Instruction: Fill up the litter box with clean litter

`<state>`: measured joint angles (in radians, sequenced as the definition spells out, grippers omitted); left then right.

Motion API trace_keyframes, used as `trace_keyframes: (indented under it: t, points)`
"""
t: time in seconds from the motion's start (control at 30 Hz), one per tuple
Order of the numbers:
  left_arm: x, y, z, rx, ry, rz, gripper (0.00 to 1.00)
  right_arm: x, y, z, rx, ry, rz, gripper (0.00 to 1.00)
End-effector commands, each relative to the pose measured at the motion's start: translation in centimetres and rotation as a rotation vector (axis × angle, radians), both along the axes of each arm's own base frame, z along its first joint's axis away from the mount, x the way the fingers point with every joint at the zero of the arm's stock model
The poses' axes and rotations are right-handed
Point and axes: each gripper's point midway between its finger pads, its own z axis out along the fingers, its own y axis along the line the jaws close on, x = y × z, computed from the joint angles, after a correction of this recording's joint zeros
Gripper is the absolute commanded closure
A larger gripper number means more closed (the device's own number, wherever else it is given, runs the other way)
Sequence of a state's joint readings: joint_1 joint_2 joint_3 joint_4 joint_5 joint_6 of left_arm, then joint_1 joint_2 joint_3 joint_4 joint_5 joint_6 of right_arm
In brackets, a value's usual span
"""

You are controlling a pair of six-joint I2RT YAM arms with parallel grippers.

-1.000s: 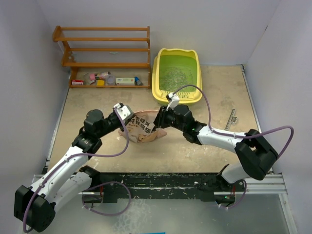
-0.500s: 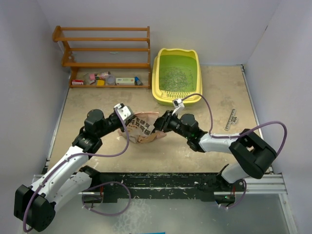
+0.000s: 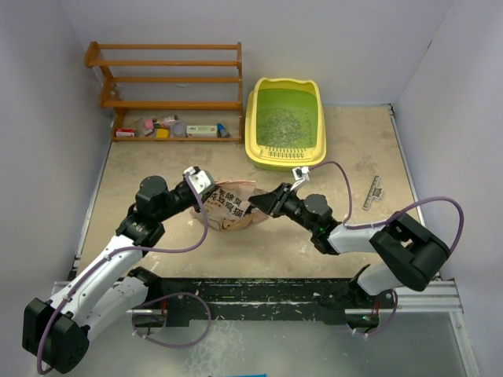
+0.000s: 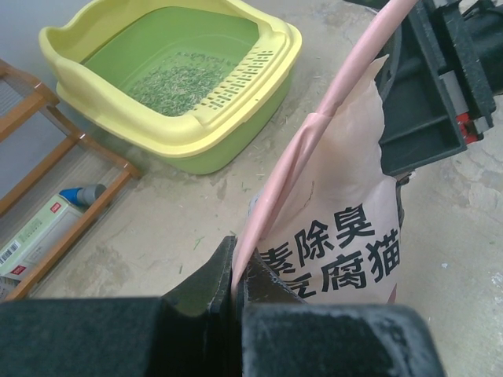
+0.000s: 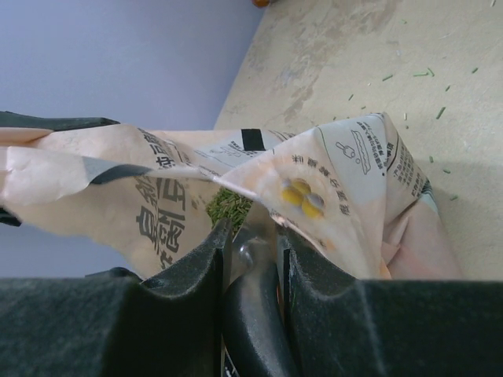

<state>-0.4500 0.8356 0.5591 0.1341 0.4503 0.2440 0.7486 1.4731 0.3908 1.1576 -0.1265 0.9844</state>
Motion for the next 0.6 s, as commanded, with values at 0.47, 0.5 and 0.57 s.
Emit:
trace_keyframes:
  t: [0.47, 0.5, 0.57]
  points:
    - [0.1, -0.4, 6.2, -0.099, -0.150, -0.016, 0.99, -1.4, -5.5, 4.9, 0.172, -0.109, -0.107, 1.00]
    - [0.1, -0.4, 6.2, -0.099, -0.151, -0.017, 0.98, -1.5, -5.9, 5.1, 0.173, -0.112, -0.114, 1.00]
    - [0.0, -0.5, 6.3, -0.099, -0.150, -0.021, 0.96, -1.6, -6.5, 5.6, 0.176, -0.124, -0.127, 1.00]
